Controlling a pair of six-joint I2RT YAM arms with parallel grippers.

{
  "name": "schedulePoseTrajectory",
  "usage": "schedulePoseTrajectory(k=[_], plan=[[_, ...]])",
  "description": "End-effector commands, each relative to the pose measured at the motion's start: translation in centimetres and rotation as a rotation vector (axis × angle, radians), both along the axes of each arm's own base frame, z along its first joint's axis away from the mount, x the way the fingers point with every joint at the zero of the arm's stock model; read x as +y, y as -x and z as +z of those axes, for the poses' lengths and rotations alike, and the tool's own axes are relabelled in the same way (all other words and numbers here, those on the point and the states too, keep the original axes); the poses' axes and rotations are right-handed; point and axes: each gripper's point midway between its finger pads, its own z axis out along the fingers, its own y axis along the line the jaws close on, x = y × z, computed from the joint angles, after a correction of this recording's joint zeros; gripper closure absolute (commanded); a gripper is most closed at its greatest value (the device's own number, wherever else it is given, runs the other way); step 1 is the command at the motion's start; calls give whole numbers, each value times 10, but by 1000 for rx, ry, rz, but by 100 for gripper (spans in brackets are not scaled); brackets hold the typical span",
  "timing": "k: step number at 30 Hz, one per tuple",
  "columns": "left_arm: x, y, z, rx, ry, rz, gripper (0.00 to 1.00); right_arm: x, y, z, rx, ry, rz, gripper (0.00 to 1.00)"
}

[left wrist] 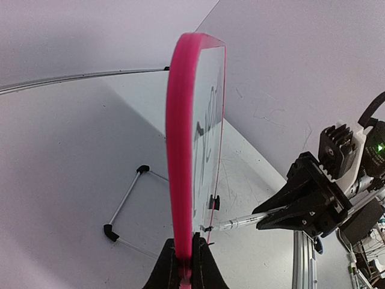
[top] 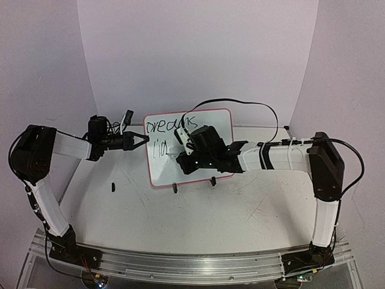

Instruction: Write a sentence on the whiteboard

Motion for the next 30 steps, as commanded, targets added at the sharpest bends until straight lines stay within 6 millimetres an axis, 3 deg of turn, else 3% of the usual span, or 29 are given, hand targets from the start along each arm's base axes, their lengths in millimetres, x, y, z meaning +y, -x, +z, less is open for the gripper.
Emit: schedulePoseTrajectory(k=[1,8,14,18,25,30], plan=[[-2,-14,8,-85,-21,26,100,-6,10,-14,44,25,-15,100],[-2,-14,8,-84,-22,28,100,5,20,-21,66,20,26,100],[-2,-14,9,-85,-22,28,100,32,15,0,43,-45,66,100],[-2,-14,8,-83,-22,30,100,40,9,25,5,-88,68,100],[-2,-14,9,-85,-23,27,100,4,7,65,-63,-106,-3,100],[-3,-13,9,-84,-21,25,100,-13,-13,67,-86,-91,-59,100]])
